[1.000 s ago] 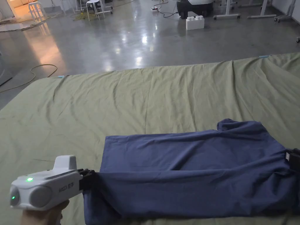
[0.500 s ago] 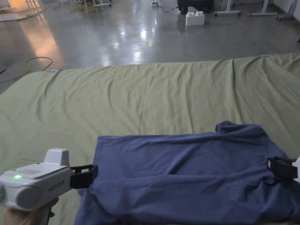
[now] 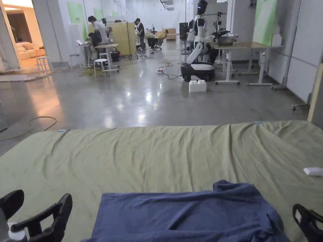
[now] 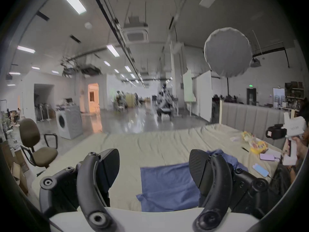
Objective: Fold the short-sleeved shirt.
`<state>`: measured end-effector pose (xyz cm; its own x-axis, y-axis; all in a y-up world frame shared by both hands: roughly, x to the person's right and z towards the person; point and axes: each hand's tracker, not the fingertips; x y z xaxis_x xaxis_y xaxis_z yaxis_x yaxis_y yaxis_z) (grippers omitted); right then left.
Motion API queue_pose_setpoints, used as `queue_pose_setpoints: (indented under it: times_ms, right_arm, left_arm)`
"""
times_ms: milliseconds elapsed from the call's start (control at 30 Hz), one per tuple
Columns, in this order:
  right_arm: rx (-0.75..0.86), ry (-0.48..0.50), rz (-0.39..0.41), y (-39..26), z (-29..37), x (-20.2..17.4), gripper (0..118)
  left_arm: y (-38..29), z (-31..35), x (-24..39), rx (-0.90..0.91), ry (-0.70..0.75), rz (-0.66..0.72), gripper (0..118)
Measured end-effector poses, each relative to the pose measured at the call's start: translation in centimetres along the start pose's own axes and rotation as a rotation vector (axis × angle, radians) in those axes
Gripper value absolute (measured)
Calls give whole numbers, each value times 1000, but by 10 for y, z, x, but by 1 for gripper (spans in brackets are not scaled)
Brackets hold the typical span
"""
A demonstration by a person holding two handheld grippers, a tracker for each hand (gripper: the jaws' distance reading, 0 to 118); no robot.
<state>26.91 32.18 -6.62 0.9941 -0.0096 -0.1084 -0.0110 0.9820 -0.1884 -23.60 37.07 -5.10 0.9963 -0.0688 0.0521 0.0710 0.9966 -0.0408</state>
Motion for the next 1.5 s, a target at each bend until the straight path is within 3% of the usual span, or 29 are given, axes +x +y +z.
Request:
queue_pose_setpoints:
  times_ms: [100, 200, 233, 333, 500, 567, 633, 667, 733, 833, 933, 967, 1000, 1033, 1067, 1100, 1333, 1367, 1433, 1500]
  right_arm:
    - [45, 10, 18, -2, 29, -21, 63]
    - [75, -10, 21, -5, 48, -37, 39]
    - [96, -12, 24, -6, 54, -41, 23]
    - [96, 24, 2, -12, 65, -53, 5]
    - [82, 17, 26, -13, 64, -60, 0]
    - [94, 15, 13, -11, 59, -57, 0]
    - [27, 16, -54, -15, 56, -55, 0]
    - [71, 19, -15, -13, 56, -54, 0]
    - [54, 22, -8, -12, 57, -55, 0]
    - [41, 18, 31, -15, 51, -55, 0]
    - [-7, 39, -15, -24, 44, -52, 0]
    - [-9, 43, -15, -27, 42, -51, 0]
    - [-22, 44, -21, -31, 41, -51, 0]
    - [-34, 41, -24, -35, 39, -50, 0]
    - [-53, 42, -25, -39, 36, -49, 0]
    - [-72, 44, -22, -43, 34, -48, 0]
    - [-203, 5, -23, -68, 20, -32, 0]
    - [-213, -4, -28, -71, 19, -30, 0]
    - [-238, -23, -50, -77, 16, -25, 0]
    - [-262, -38, -75, -83, 10, -21, 0]
  left_arm:
    - [-3, 31, 10, 48, -7, -17, 76]
    - [4, 55, 21, -2, -35, 19, 31]
    - [4, 63, 25, 9, -29, 18, 15]
    - [4, 75, 29, 16, -42, 17, 1]
    - [-4, 77, 35, -6, -58, 10, 0]
    - [-8, 70, 33, -24, -55, 9, 0]
    - [-11, 66, 30, -40, -64, 48, 0]
    - [-13, 64, 27, -47, -72, 68, 0]
    - [-18, 54, 22, -65, -61, 76, 0]
    - [-37, 21, 4, -203, -75, 124, 0]
    - [-87, -30, -21, -375, -67, 274, 0]
    - [-106, -48, -25, -447, -44, 318, 6]
    - [-122, -63, -29, -504, -52, 337, 19]
    - [-142, -79, -32, -564, -88, 368, 47]
    - [-160, -93, -31, -607, -89, 375, 64]
    - [-177, -103, -31, -639, -94, 388, 69]
    - [-254, -180, -38, -778, 75, 364, 69]
    - [-262, -186, -41, -799, 94, 367, 63]
    - [-270, -192, -39, -797, 54, 391, 33]
    - [-268, -192, -27, -808, 129, 237, 24]
